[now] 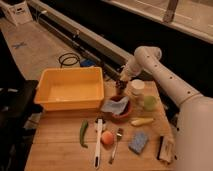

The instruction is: Place grapes in metal cup

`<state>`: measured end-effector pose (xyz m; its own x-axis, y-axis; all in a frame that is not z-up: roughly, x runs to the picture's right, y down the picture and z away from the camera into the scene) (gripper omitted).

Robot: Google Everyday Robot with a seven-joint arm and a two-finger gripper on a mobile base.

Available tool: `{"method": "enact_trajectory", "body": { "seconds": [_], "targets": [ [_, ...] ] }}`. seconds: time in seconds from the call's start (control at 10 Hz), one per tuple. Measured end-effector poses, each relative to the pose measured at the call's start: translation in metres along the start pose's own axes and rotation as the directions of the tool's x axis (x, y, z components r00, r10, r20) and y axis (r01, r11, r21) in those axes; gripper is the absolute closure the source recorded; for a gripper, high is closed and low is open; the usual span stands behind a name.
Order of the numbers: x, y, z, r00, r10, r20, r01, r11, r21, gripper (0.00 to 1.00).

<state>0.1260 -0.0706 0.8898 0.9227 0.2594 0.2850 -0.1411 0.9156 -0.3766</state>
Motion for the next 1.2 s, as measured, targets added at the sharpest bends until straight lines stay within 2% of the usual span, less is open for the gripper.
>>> {"method": "enact_trajectory", "body": {
  "seconds": [0.3,0.5,0.8,0.9,1.0,1.2],
  "targets": [
    [0.006,-0.005,-0.007,1.000,0.008,-0.009,-0.008,1.000,0.014,0.20],
    [0.004,-0.014,-0.015,1.000,0.002,-0.015,-0.002,0.999,0.039,0.20],
    [0.009,-0.038,-0.058,0.999,0.010,-0.041,-0.004,0.992,0.124,0.20],
    [0.019,-0.046,-0.075,0.998,0.025,-0.054,-0.016,0.988,0.155,0.20],
    [0.028,-0.048,-0.083,0.997,0.036,-0.065,-0.024,0.985,0.170,0.20],
    [0.023,-0.048,-0.080,0.998,0.031,-0.060,-0.020,0.986,0.165,0.20]
  ]
}}
